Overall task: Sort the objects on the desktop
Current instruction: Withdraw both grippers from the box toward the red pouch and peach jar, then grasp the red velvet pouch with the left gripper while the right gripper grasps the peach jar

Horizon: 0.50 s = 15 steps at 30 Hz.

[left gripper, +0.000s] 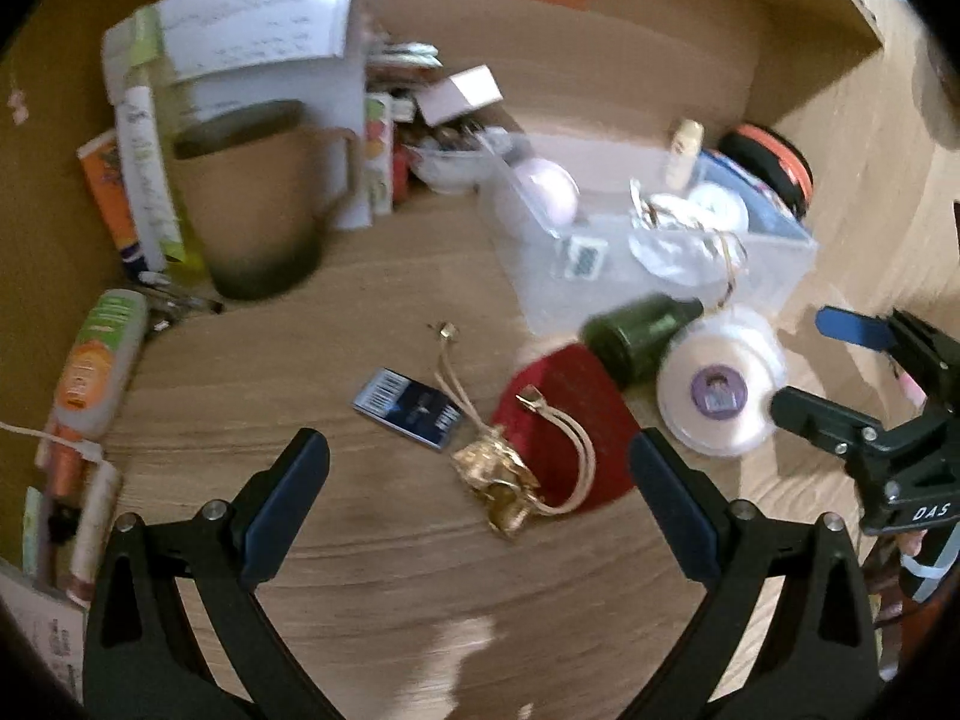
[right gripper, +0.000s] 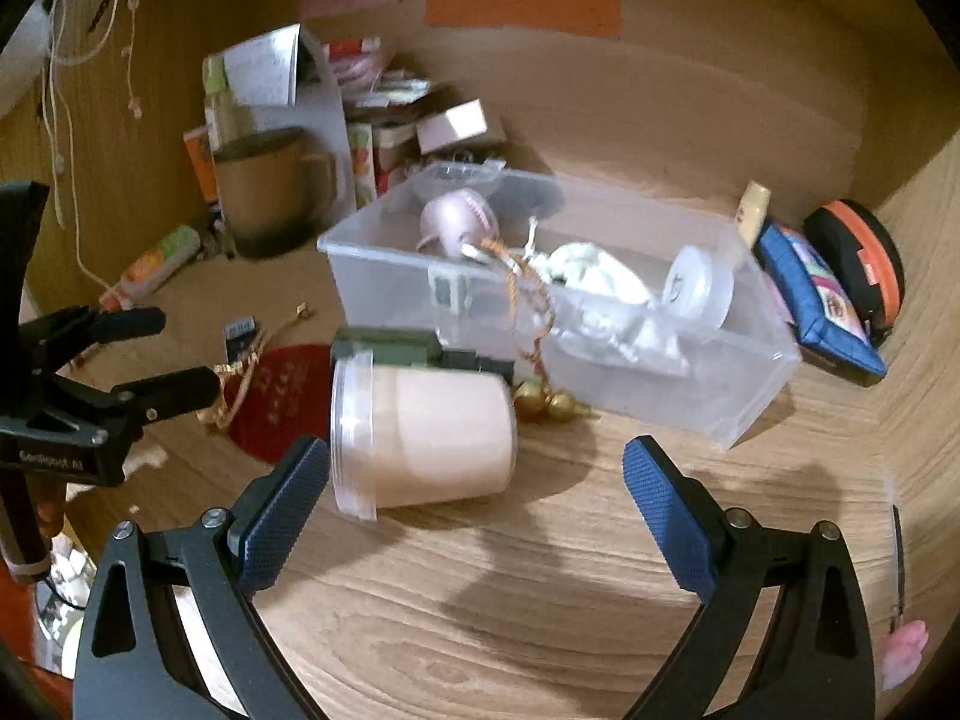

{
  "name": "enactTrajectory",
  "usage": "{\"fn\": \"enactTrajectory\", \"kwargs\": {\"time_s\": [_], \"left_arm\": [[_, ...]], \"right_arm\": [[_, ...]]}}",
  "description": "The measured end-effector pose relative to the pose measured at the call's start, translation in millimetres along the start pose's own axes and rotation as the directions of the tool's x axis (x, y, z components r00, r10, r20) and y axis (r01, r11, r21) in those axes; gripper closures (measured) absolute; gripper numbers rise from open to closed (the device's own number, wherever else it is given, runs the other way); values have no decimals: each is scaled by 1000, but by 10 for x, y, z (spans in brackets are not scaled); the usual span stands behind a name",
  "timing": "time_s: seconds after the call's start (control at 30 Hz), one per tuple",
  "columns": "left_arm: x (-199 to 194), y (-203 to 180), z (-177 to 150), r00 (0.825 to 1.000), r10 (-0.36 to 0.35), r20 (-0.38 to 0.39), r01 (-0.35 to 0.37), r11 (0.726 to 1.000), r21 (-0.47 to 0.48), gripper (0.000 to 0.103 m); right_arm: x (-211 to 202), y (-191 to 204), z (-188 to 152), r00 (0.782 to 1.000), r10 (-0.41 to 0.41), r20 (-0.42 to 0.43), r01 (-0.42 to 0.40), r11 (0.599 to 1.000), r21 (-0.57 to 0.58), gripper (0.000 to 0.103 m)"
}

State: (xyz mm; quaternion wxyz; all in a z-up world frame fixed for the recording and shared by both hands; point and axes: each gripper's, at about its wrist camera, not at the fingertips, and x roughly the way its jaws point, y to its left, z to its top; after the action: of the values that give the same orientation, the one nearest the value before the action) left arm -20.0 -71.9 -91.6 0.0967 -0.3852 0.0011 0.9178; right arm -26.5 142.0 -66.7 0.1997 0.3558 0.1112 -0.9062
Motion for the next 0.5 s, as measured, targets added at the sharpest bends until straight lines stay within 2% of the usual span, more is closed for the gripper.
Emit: {"fn": "enactTrajectory", "kwargs": {"time_s": [0.2,0.3,0.5], "left_arm": [[186,-99,4,995,-40,-91,41,999,4,2],[269,-124,2,993,-15,-114,16,1000,9,2],[397,-160,35,989,-18,-144,17,1000,-9,2]], "right_arm": [[140,-16,-6,998,42,-50,-43,999,-7,5],[197,-58,9,996,62,-59,-62,998,1,5],[326,-96,54,992,99,-81,-100,995,-13,6]]}}
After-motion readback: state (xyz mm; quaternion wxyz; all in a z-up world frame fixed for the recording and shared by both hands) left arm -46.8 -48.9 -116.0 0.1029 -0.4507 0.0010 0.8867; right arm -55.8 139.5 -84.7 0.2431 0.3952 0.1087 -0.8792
